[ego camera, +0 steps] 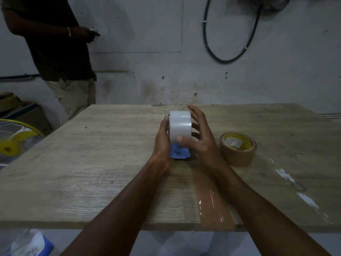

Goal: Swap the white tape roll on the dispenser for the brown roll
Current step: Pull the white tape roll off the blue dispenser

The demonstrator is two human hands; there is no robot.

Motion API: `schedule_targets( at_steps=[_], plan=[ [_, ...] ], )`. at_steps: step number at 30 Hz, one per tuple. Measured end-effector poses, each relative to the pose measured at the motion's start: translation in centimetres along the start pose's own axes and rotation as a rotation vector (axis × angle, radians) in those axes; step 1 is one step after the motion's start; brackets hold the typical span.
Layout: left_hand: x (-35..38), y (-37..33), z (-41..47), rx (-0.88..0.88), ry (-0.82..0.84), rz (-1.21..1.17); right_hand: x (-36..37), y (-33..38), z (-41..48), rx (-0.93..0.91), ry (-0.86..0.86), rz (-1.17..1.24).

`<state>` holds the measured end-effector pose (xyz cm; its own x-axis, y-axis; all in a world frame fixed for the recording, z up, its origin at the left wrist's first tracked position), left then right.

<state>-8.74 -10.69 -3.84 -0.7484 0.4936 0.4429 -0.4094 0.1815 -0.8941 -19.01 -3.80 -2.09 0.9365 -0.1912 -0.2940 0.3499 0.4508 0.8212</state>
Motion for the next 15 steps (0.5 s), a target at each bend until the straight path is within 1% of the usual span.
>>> schedule_targets(
  at_steps=[6,15],
  plan=[
    [0.26,0.10,0.19,-0.015,0.058,-0.008,-0.14,0.55,-0.17,-0.003,-0.011,0.044],
    [0.41,-0.11,-0.01,-0.006,0.068,-0.040,-0.44,0.54,0.09,0.015,-0.058,0.069]
  ],
)
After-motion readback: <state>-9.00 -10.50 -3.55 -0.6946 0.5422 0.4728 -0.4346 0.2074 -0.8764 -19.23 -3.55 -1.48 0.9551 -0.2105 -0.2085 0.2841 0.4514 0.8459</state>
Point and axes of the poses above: each hand's wrist, its own z-axis towards the middle knuckle, its own x-axis out of the palm, y = z × x, the point moved 2 cm from there along z, towards the middle knuckle, and after that the axes turned 11 degrees about y, right-handed, at the moved point
